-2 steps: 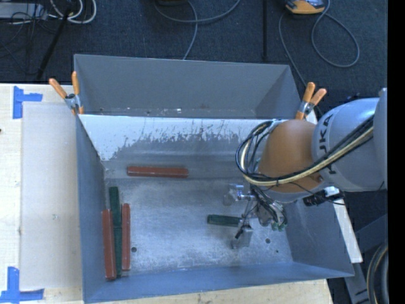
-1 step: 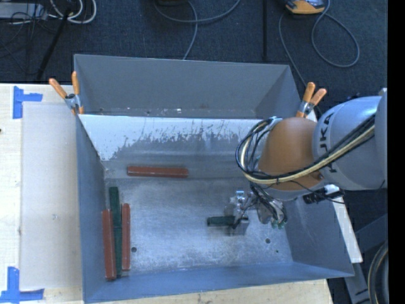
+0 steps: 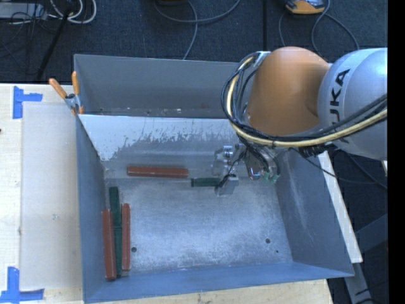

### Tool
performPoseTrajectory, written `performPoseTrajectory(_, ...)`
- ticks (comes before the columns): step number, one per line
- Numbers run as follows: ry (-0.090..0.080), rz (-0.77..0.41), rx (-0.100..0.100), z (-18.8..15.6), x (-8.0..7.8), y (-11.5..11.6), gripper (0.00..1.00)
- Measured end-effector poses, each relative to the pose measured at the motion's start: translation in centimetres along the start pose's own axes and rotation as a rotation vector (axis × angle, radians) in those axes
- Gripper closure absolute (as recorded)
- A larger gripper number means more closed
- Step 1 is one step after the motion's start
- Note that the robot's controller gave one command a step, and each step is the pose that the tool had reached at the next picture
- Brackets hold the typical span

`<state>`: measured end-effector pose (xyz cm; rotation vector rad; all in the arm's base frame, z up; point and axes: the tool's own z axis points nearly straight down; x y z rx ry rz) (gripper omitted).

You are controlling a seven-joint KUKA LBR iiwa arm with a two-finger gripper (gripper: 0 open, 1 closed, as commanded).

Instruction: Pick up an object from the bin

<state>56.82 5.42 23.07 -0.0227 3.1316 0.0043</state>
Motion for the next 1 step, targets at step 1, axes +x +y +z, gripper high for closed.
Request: performPoseTrajectory(1,0.008,-0.007,0.002,0.18,-0.22,0.24,1.0)
